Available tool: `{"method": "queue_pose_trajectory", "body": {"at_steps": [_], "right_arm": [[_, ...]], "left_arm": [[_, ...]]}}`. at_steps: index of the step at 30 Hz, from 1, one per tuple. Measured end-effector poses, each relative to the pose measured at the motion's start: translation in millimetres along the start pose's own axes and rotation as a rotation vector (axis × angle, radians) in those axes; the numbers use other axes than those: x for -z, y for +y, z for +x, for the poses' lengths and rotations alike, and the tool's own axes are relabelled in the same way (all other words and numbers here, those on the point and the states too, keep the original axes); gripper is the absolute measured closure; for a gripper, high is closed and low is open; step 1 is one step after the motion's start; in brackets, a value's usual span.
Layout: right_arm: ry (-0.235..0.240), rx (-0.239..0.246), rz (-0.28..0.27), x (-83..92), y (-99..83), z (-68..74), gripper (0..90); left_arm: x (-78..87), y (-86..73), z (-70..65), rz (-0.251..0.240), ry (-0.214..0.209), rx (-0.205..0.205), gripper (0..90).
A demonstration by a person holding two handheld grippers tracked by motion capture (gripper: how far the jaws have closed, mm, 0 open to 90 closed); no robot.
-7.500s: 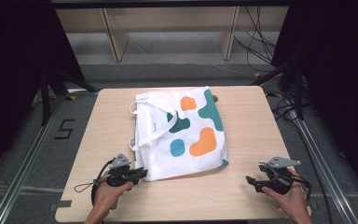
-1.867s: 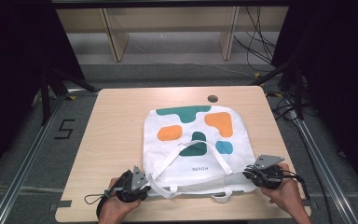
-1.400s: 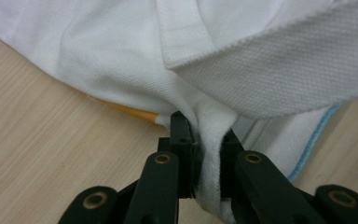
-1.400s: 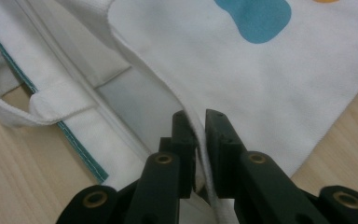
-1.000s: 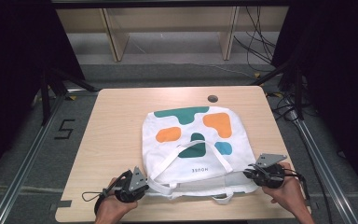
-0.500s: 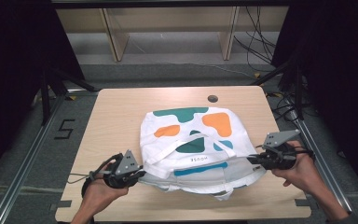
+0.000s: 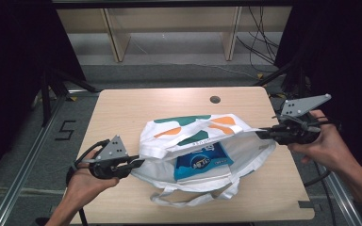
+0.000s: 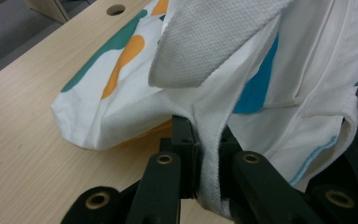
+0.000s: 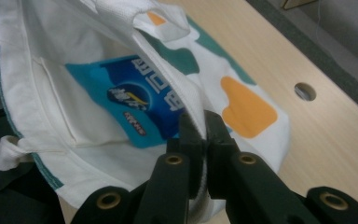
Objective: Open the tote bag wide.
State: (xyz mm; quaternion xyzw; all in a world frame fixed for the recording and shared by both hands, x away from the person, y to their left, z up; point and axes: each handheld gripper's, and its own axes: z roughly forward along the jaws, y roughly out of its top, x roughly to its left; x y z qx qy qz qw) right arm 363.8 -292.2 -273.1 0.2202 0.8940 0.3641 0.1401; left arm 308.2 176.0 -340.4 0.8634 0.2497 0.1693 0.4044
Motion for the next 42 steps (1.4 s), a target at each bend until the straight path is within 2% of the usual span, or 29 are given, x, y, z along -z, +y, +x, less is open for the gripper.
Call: {"method": "queue_pose_trajectory", "body": {"at_steps": [1, 2, 3, 4, 5, 6, 8, 10, 11, 14, 16, 17, 19, 20, 21, 26, 30, 32, 33, 34, 35, 40, 41, 42], "right_arm": [[-0.006, 0.009, -0.002, 3.4, 4.8, -0.7, 88.5], [-0.015, 0.011, -0.011, 8.0, 10.6, 0.0, 88.5], [-0.019, 0.018, -0.021, 12.6, 16.3, -0.2, 88.6], [-0.012, 0.029, -0.027, 17.0, 21.6, -0.5, 88.6], [-0.013, 0.021, -0.032, 22.0, 26.5, 0.4, 88.6], [-0.017, 0.023, -0.044, 27.2, 32.3, 1.7, 88.6], [-0.025, 0.028, -0.045, 34.7, 39.8, 2.1, 88.6], [-0.047, 0.04, -0.054, 42.6, 48.8, 2.0, 88.7], [-0.049, 0.043, -0.063, 45.0, 51.9, 2.5, 88.7], [-0.071, 0.068, -0.104, 56.4, 64.9, 1.5, 88.7], [-0.081, 0.06, -0.117, 62.7, 73.8, 1.5, 88.8], [-0.085, 0.079, -0.117, 65.5, 79.6, 0.5, 88.7], [-0.102, 0.092, -0.122, 67.5, 86.7, -0.4, 88.8], [-0.105, 0.097, -0.121, 68.0, 90.4, -1.6, 88.8], [-0.104, 0.096, -0.122, 67.5, 93.6, -2.9, 88.7], [-0.124, 0.057, -0.1, 51.9, 94.0, -20.6, 88.7], [-0.125, 0.01, -0.08, 43.1, 87.2, -34.6, 88.7], [-0.142, -0.003, -0.064, 38.5, 83.6, -39.2, 88.7], [-0.139, -0.005, -0.05, 36.4, 81.5, -42.3, 88.7], [-0.141, -0.006, -0.05, 33.8, 78.3, -46.5, 88.7], [-0.138, -0.02, -0.051, 31.6, 75.9, -48.3, 88.7], [-0.143, -0.049, -0.046, 15.4, 62.1, -63.8, 88.7], [-0.144, -0.052, -0.044, 11.9, 59.9, -65.4, 88.7], [-0.131, -0.065, -0.027, 8.5, 57.7, -66.8, 88.7]], "left_arm": [[3.8, 2.1, 0.0, -0.006, -0.007, 0.01, 84.0], [8.1, 4.8, 2.6, -0.02, -0.019, -0.008, 84.0], [12.2, 6.5, 2.5, -0.038, -0.018, 0.016, 84.1], [17.3, 8.9, 3.3, -0.043, -0.017, 0.014, 84.1], [21.7, 11.5, 1.9, -0.071, -0.018, 0.022, 84.1], [25.6, 13.8, 1.1, -0.065, -0.026, 0.022, 84.1], [32.3, 17.9, -1.7, -0.097, -0.041, 0.03, 84.1], [38.7, 21.9, -3.8, -0.108, -0.055, 0.03, 84.2], [42.1, 23.5, -4.4, -0.111, -0.059, 0.021, 84.2], [51.6, 27.3, -9.4, -0.137, -0.085, 0.03, 84.2], [55.8, 29.3, -12.9, -0.15, -0.096, 0.028, 84.2], [55.9, 29.4, -14.4, -0.165, -0.098, 0.045, 84.2], [58.1, 31.5, -13.8, -0.154, -0.116, 0.033, 84.2], [57.7, 32.2, -13.7, -0.161, -0.119, 0.044, 84.2], [57.8, 33.9, -11.4, -0.139, -0.12, 0.036, 84.2], [46.0, 35.4, -3.9, -0.143, -0.125, 0.06, 83.9], [33.4, 42.6, 2.7, -0.136, -0.096, 0.046, 83.8], [25.5, 45.3, 8.2, -0.136, -0.083, 0.05, 83.8], [21.5, 46.0, 12.1, -0.128, -0.078, 0.061, 83.7], [18.5, 46.1, 14.7, -0.132, -0.074, 0.05, 83.7], [15.3, 46.3, 15.6, -0.123, -0.06, 0.063, 83.7], [-3.0, 43.4, 18.8, -0.106, -0.042, 0.052, 83.6], [-6.4, 41.7, 20.1, -0.075, -0.029, 0.029, 83.6], [-9.6, 40.2, 20.0, -0.07, -0.021, 0.025, 83.5]]}}
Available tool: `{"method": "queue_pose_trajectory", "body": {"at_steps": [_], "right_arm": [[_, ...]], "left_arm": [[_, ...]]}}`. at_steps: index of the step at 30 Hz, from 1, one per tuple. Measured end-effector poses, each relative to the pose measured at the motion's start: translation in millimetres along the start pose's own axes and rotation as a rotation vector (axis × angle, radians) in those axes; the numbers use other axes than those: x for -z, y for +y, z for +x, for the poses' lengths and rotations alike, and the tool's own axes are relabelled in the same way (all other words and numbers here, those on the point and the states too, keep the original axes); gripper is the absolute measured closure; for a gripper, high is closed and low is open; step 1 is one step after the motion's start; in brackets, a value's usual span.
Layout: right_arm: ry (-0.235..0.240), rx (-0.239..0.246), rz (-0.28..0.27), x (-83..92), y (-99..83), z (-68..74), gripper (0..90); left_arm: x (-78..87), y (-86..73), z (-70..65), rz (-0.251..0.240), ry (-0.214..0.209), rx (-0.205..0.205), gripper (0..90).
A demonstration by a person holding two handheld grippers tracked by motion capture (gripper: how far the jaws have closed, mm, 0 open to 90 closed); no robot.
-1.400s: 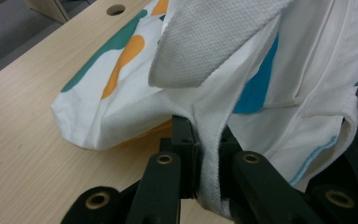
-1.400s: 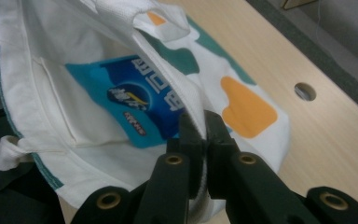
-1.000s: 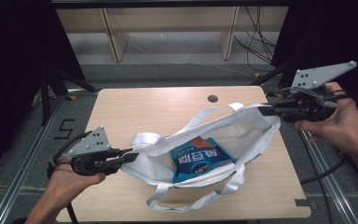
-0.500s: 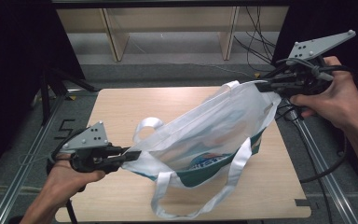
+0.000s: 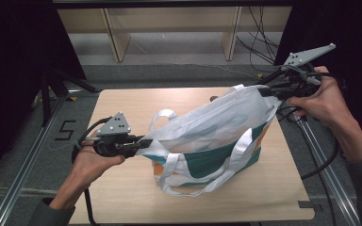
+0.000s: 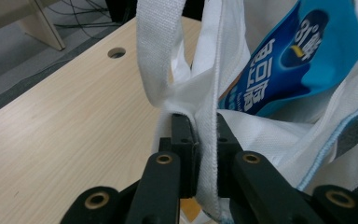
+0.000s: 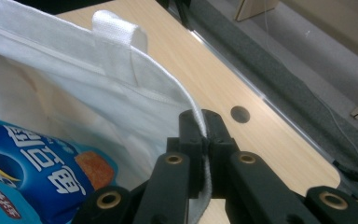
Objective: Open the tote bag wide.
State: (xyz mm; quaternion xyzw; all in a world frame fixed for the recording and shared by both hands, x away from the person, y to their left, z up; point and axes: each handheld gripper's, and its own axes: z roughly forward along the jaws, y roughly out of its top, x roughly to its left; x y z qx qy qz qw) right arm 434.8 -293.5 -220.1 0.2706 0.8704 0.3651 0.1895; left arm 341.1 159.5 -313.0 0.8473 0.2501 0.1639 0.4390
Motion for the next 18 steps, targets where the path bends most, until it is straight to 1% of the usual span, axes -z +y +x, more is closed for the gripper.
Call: {"method": "queue_pose_trajectory", "body": {"at_steps": [1, 2, 3, 4, 5, 6, 7, 8, 9, 10, 11, 12, 13, 14, 15, 16, 17, 18], "right_arm": [[-0.004, 0.008, 0.0, -2.4, -1.4, -1.1, 88.6], [-0.004, 0.009, -0.001, -6.5, -3.5, -1.5, 88.6], [-0.007, -0.003, 0.002, -11.2, -5.9, -0.2, 88.6], [0.0, 0.0, 0.039, -13.7, -7.7, -0.9, 88.6], [-0.003, -0.002, 0.031, -18.8, -10.8, -1.2, 88.6], [0.001, -0.008, 0.034, -22.8, -13.4, -1.1, 88.6], [0.002, -0.012, 0.037, -26.4, -15.9, -0.7, 88.6], [0.015, -0.004, 0.052, -29.3, -18.1, -1.1, 88.6], [0.014, -0.019, 0.065, -33.6, -21.6, 0.7, 88.6], [0.019, -0.013, 0.067, -36.4, -23.5, 0.5, 88.6], [0.018, -0.019, 0.076, -38.9, -25.8, 0.9, 88.6], [0.032, -0.025, 0.092, -41.0, -28.1, 0.5, 88.6], [0.028, -0.029, 0.078, -43.6, -30.4, 0.3, 88.6], [0.025, -0.028, 0.079, -45.4, -31.9, -1.2, 88.6], [0.034, -0.032, 0.094, -45.9, -32.5, -2.4, 88.6], [0.02, -0.036, 0.084, -49.9, -34.6, -2.7, 88.6], [0.028, -0.046, 0.098, -50.9, -35.2, -2.5, 88.6], [0.02, -0.039, 0.092, -53.7, -36.7, -3.8, 88.6]], "left_arm": [[-3.9, -2.8, -0.3, 0.012, -0.004, 0.011, 83.5], [-6.8, -6.0, 0.8, 0.029, -0.006, 0.005, 83.5], [-10.7, -9.7, 0.6, 0.036, -0.007, 0.015, 83.4], [-14.5, -13.6, 1.0, 0.044, -0.003, 0.014, 83.5], [-17.7, -17.4, 1.4, 0.051, -0.004, 0.013, 83.4], [-20.7, -20.9, 1.3, 0.057, -0.012, 0.027, 83.4], [-22.7, -23.7, 1.8, 0.061, -0.01, 0.018, 83.4], [-25.0, -26.9, 1.8, 0.07, -0.009, 0.022, 83.4], [-26.5, -28.7, 2.0, 0.072, -0.006, 0.025, 83.3], [-28.5, -31.1, 2.3, 0.08, -0.009, 0.034, 83.3], [-30.7, -33.2, 3.8, 0.082, -0.014, 0.028, 83.3], [-32.8, -35.1, 4.5, 0.084, -0.017, 0.046, 83.2], [-34.6, -36.2, 6.6, 0.082, -0.016, 0.041, 83.1], [-36.1, -37.1, 7.2, 0.083, -0.011, 0.056, 83.0], [-38.8, -38.2, 9.1, 0.083, -0.009, 0.066, 82.8], [-40.4, -38.7, 10.4, 0.083, -0.013, 0.066, 82.7], [-42.0, -39.0, 12.6, 0.084, -0.014, 0.059, 82.6], [-42.9, -39.2, 12.7, 0.083, -0.008, 0.073, 82.6]]}}
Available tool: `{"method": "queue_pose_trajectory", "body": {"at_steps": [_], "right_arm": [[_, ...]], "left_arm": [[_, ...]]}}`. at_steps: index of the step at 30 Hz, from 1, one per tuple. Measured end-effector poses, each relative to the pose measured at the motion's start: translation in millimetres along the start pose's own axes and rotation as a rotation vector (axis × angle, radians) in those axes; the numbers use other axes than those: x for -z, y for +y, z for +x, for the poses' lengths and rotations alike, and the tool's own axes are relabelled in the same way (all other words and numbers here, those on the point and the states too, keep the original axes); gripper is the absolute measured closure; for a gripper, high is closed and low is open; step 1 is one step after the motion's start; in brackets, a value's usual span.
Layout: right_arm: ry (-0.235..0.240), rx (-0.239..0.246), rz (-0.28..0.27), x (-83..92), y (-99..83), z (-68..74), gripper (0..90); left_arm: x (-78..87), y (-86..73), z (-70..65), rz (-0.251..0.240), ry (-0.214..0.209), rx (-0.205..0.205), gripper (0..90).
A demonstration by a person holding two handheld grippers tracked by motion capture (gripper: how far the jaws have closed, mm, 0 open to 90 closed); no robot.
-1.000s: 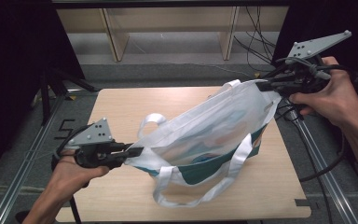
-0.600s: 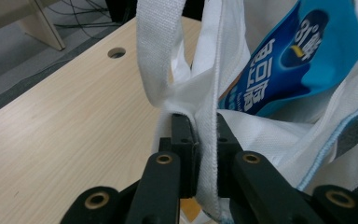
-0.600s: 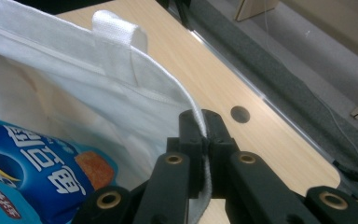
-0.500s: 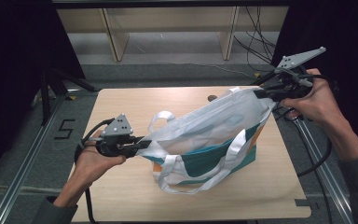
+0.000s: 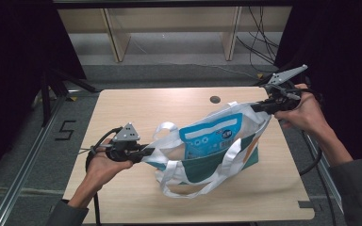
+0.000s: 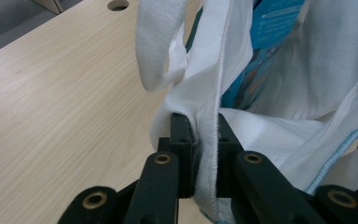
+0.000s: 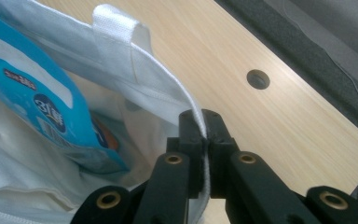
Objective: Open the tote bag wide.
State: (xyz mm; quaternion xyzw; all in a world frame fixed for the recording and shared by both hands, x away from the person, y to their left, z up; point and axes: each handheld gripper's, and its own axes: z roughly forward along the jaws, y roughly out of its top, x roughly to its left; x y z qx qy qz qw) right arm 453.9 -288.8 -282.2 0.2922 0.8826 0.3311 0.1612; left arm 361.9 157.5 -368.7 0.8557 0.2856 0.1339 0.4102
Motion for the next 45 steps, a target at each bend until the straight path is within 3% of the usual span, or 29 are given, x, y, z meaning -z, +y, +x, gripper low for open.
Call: {"method": "queue_pose_trajectory", "body": {"at_steps": [3, 5, 7, 9, 12, 16, 17, 18, 19, 21, 23, 26, 28, 31, 35, 37, 38, 39, 41, 42, 43, 44, 45], "right_arm": [[0.002, -0.016, -0.002, -3.5, -3.7, -3.9, 88.6], [0.016, -0.018, 0.014, -3.9, -6.0, -6.0, 88.6], [0.009, -0.026, 0.001, -6.9, -10.4, -7.6, 88.5], [0.018, -0.032, 0.006, -10.0, -14.7, -9.1, 88.5], [0.016, -0.035, 0.0, -14.8, -21.4, -10.5, 88.6], [0.041, -0.063, 0.028, -17.5, -27.6, -10.9, 88.5], [0.037, -0.04, -0.002, -20.8, -29.7, -12.9, 88.5], [0.044, -0.061, 0.022, -19.6, -30.8, -12.0, 88.5], [0.037, -0.069, 0.002, -22.3, -32.7, -11.3, 88.5], [0.042, -0.068, 0.017, -23.7, -35.2, -11.7, 88.5], [0.05, -0.09, 0.021, -26.8, -39.1, -10.7, 88.5], [0.062, -0.083, 0.047, -30.5, -45.4, -12.2, 88.4], [0.063, -0.099, 0.031, -35.0, -49.9, -11.5, 88.4], [0.06, -0.091, 0.047, -39.8, -55.0, -12.4, 88.4], [0.075, -0.094, 0.066, -43.7, -61.2, -13.1, 88.3], [0.075, -0.101, 0.07, -45.4, -64.3, -12.9, 88.4], [0.07, -0.106, 0.045, -48.2, -66.7, -12.5, 88.3], [0.081, -0.106, 0.068, -47.9, -68.5, -13.0, 88.3], [0.08, -0.125, 0.053, -52.0, -73.0, -11.5, 88.3], [0.081, -0.114, 0.07, -51.6, -74.1, -13.0, 88.3], [0.079, -0.12, 0.047, -54.8, -77.2, -12.5, 88.3], [0.078, -0.116, 0.062, -55.0, -78.6, -12.4, 88.3], [0.072, -0.108, 0.044, -57.3, -80.4, -12.8, 88.3]], "left_arm": [[-4.0, 0.8, 3.0, -0.007, -0.006, 0.008, 82.5], [-5.7, 1.5, 4.9, -0.002, -0.009, -0.013, 82.5], [-9.1, 1.1, 5.0, -0.002, -0.002, 0.008, 82.5], [-12.1, 1.1, 6.5, 0.008, -0.004, -0.007, 82.5], [-18.3, -1.5, 7.0, 0.012, -0.001, 0.024, 82.5], [-22.6, -4.4, 10.1, 0.024, -0.012, -0.001, 82.5], [-24.2, -5.5, 10.4, 0.022, -0.014, 0.007, 82.5], [-25.4, -6.3, 10.2, 0.023, -0.011, 0.011, 82.5], [-27.1, -7.4, 10.4, 0.029, -0.013, 0.012, 82.5], [-31.2, -10.0, 11.4, 0.04, -0.018, 0.006, 82.3], [-35.8, -13.3, 11.2, 0.043, -0.021, 0.034, 82.3], [-40.9, -17.6, 11.9, 0.056, -0.025, 0.03, 82.3], [-44.6, -20.6, 12.9, 0.06, -0.028, 0.02, 82.3], [-51.1, -26.7, 12.6, 0.065, -0.035, 0.027, 82.3], [-59.7, -35.1, 12.7, 0.063, -0.047, 0.077, 82.0], [-61.9, -37.1, 13.7, 0.068, -0.052, 0.054, 81.9], [-64.0, -38.8, 13.0, 0.066, -0.052, 0.068, 81.9], [-65.3, -40.0, 13.0, 0.066, -0.055, 0.067, 81.8], [-67.6, -42.1, 12.5, 0.066, -0.059, 0.069, 81.8], [-69.7, -44.0, 11.1, 0.063, -0.059, 0.087, 81.7], [-70.3, -44.9, 11.7, 0.07, -0.062, 0.074, 81.7], [-72.6, -46.0, 10.6, 0.049, -0.059, 0.092, 81.7], [-73.8, -48.0, 10.7, 0.061, -0.06, 0.099, 81.6]]}}
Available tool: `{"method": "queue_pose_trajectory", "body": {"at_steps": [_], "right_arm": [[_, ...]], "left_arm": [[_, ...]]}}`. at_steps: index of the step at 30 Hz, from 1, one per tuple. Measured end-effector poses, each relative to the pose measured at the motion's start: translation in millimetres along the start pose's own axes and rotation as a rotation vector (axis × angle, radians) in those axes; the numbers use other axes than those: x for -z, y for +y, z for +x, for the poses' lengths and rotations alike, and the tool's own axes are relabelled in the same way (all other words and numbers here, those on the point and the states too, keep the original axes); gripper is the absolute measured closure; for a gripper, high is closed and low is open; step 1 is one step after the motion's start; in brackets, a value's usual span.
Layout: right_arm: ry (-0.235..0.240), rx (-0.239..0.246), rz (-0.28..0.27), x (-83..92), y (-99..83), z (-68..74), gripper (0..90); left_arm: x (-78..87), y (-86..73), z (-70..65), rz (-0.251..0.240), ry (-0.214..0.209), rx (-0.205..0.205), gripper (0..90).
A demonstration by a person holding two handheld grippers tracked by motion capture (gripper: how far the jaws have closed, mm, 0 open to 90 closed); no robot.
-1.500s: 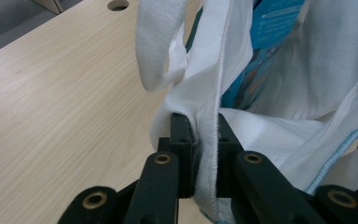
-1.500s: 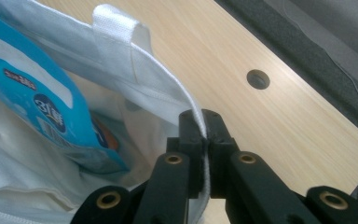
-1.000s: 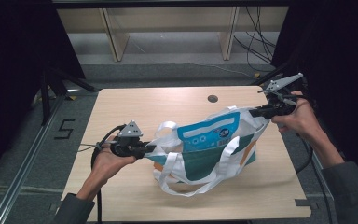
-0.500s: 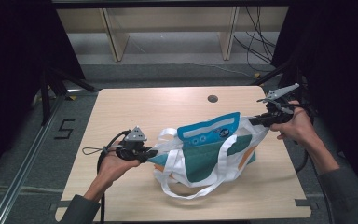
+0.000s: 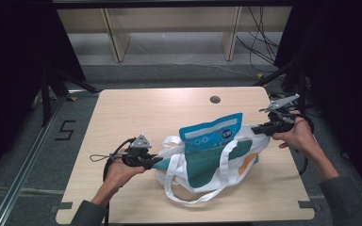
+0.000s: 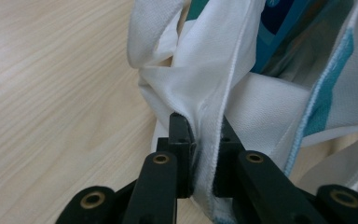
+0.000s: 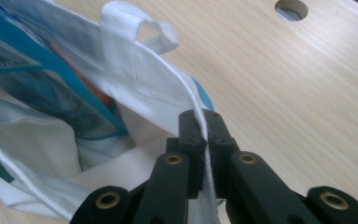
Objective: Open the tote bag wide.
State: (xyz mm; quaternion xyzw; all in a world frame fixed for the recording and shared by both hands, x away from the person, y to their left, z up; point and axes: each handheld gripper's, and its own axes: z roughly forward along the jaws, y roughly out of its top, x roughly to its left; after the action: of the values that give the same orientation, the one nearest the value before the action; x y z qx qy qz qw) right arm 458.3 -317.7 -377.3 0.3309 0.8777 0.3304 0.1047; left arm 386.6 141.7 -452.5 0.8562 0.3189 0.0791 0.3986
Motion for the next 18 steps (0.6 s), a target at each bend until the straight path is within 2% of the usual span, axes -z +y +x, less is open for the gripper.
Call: {"method": "queue_pose_trajectory", "body": {"at_steps": [1, 2, 3, 5, 7, 8, 9, 10, 11, 12, 13, 14, 17, 18], "right_arm": [[0.012, -0.03, 0.024, -0.8, -2.3, 2.6, 88.3], [0.009, -0.019, 0.027, -1.4, -3.7, 0.9, 88.3], [0.011, -0.017, 0.026, -3.1, -5.7, 0.6, 88.3], [0.016, -0.05, 0.032, -6.0, -10.3, 3.8, 88.3], [0.021, -0.029, 0.044, -9.6, -16.2, 0.8, 88.3], [0.016, -0.021, 0.016, -13.0, -18.4, 0.3, 88.3], [0.023, -0.032, 0.045, -12.8, -20.8, 0.9, 88.2], [0.022, -0.027, 0.027, -15.4, -22.6, 0.7, 88.3], [0.028, -0.064, 0.038, -16.6, -24.9, 3.4, 88.3], [0.026, -0.039, 0.043, -17.2, -25.8, 1.7, 88.3], [0.032, -0.05, 0.034, -19.7, -27.7, 2.6, 88.2], [0.022, -0.033, 0.033, -21.5, -29.1, 1.8, 88.2], [0.011, -0.033, 0.04, -27.7, -34.7, 3.1, 88.3], [0.014, -0.034, 0.059, -28.8, -36.4, 3.5, 88.3]], "left_arm": [[-1.4, -1.3, -1.1, -0.009, 0.0, 0.01, 81.6], [-1.9, -2.5, 0.6, 0.005, -0.001, -0.025, 81.6], [-4.1, -4.7, -1.0, 0.006, -0.004, -0.003, 81.5], [-6.9, -7.4, -0.3, 0.01, -0.003, -0.019, 81.5], [-9.9, -10.6, -1.1, 0.005, -0.002, -0.007, 81.3], [-11.1, -12.1, -0.7, 0.006, -0.001, -0.008, 81.3], [-11.4, -12.9, -0.1, 0.009, -0.002, -0.008, 81.3], [-14.0, -14.5, -0.5, -0.014, -0.003, 0.016, 81.2], [-13.4, -15.4, 0.4, 0.005, -0.005, 0.011, 81.2], [-14.7, -16.6, -0.6, -0.002, 0.001, 0.022, 81.2], [-15.2, -17.2, -0.4, 0.003, 0.01, 0.002, 81.1], [-16.0, -17.9, 0.1, 0.011, 0.006, -0.009, 81.1], [-18.9, -20.8, -0.2, 0.009, 0.017, -0.006, 81.1], [-20.1, -22.4, -1.2, 0.011, 0.017, 0.009, 81.1]]}}
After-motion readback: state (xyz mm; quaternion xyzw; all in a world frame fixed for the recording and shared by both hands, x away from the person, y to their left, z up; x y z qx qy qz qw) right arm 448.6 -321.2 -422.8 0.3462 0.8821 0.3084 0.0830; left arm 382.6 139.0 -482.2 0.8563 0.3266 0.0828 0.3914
